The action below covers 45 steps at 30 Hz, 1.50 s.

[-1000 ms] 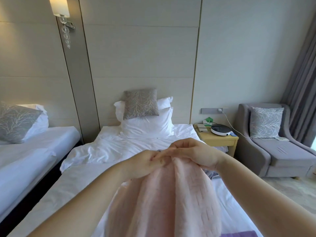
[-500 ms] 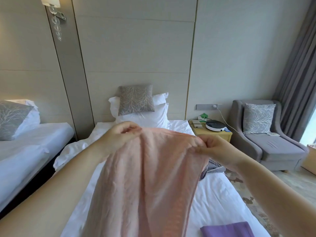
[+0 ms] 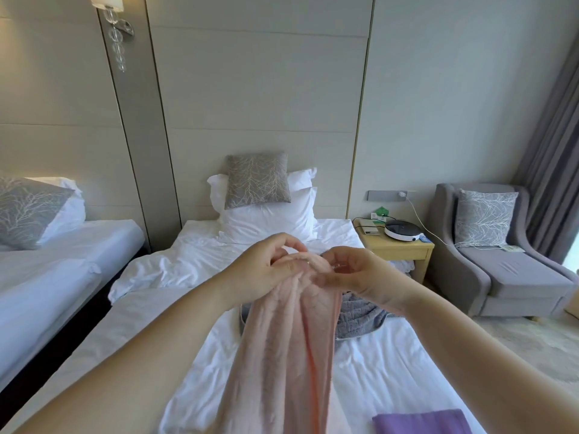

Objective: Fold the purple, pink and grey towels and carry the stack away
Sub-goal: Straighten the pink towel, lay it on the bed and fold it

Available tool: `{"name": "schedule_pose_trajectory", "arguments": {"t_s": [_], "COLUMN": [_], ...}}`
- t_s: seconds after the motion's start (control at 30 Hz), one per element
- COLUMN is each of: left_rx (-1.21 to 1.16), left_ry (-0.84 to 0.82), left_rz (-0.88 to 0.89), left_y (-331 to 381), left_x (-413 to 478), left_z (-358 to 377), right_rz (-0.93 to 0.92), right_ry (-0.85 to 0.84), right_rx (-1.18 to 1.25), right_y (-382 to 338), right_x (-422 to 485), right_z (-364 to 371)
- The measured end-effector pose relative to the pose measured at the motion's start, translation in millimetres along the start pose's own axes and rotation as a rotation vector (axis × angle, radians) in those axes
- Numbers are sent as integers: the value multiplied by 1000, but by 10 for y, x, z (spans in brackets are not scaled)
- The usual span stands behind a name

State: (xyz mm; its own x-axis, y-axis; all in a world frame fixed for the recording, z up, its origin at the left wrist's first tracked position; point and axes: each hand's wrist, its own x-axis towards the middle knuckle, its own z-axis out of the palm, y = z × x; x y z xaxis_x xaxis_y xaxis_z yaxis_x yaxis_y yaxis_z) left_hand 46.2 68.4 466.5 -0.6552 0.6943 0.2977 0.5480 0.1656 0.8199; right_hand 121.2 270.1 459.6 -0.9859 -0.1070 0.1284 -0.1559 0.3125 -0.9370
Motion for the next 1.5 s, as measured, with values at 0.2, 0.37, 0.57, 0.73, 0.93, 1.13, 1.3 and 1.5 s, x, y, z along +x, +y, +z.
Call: {"name": "schedule_pose_trajectory", "arguments": {"t_s": [0.2,0.37,0.57,0.73,0.93,1.13,1.3,1.5], "left_rx": [22,-76,41,335,373,335,310,282], "left_ry": [-39,131,244,31,161,345,438,603], "left_rz": [46,85,164,6,81,171,151,105], "left_y": [33,115,181,208,266,255,164,121], "left_x": [-23,25,106,133,63,116,255,371], "left_z": [-19,25,21,-149,-110,-61,-249,-287], "right_rz": [-173,-226,-204,-188,-275,-190,-122,-483], "right_ry": [164,181,176,293,265,18,191,654], "right_rx": [208,149,157,151,108,267,-215,-477], "right_y": [-14,-68,51,141,3,106,350,318], "right_x": [-23,10,-39,-58,1,-11,-95,-159], "right_z": [25,85,192,262,269,359,322,503]}}
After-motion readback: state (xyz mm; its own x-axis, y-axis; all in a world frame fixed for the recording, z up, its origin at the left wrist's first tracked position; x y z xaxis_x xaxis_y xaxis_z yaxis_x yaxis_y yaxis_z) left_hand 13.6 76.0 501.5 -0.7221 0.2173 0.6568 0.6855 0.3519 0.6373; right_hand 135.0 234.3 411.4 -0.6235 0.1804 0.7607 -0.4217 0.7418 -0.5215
